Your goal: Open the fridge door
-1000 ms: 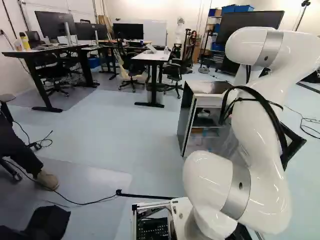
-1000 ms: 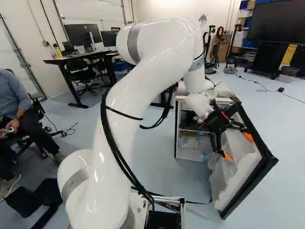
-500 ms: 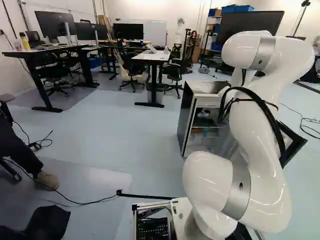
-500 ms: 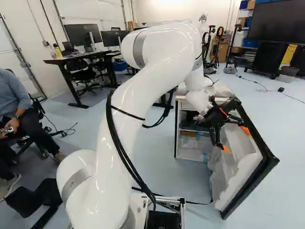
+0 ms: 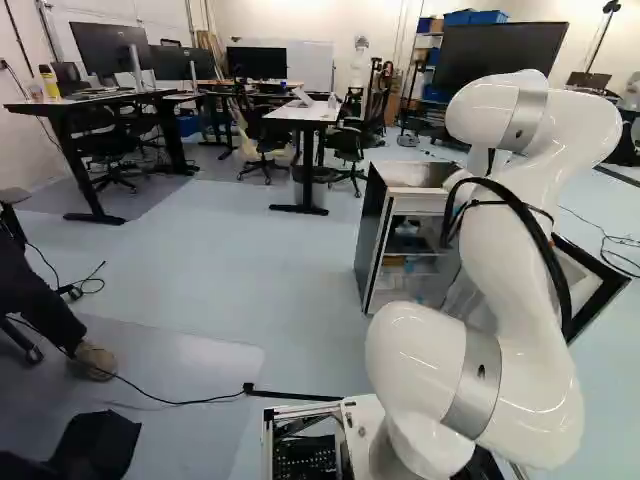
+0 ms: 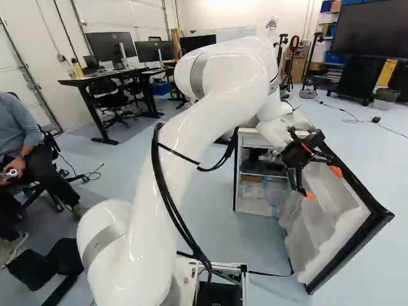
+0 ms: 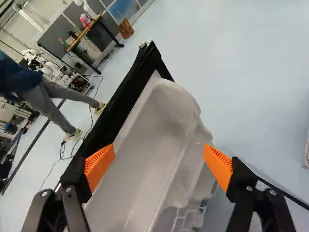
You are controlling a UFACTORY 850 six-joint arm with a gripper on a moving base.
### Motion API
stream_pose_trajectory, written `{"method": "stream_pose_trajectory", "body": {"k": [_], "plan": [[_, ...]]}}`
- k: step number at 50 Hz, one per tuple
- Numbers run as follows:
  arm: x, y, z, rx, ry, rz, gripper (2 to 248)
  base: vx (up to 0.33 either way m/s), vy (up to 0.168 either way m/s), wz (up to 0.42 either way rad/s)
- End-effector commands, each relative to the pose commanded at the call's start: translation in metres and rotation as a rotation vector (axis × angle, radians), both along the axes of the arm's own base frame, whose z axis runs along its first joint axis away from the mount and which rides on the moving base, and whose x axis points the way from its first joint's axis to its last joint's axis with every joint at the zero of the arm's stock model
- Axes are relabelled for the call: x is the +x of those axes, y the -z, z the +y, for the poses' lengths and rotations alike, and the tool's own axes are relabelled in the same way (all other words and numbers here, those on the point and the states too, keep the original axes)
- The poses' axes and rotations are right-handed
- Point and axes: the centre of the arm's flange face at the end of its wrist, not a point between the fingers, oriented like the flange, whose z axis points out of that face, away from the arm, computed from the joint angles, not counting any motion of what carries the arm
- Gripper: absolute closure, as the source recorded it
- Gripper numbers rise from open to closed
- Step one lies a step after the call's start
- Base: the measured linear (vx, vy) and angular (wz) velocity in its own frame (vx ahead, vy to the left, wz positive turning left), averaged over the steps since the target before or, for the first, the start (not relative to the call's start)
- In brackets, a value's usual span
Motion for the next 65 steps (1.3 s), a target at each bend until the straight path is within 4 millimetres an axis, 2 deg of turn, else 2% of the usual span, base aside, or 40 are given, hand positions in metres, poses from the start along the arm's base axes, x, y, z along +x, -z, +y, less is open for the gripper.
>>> {"method": "stream_pose_trajectory", "body": {"k": [35,48,65], "plan": [[-0.010,-0.001,-0.076,-0.054,0.094,-0.062,3,0.000,0.000,0.000],[-0.012,-0.001,-0.076,-0.053,0.097,-0.061,3,0.000,0.000,0.000],[-0.027,-0.002,-0.053,-0.037,0.052,-0.007,3,0.000,0.000,0.000]]}}
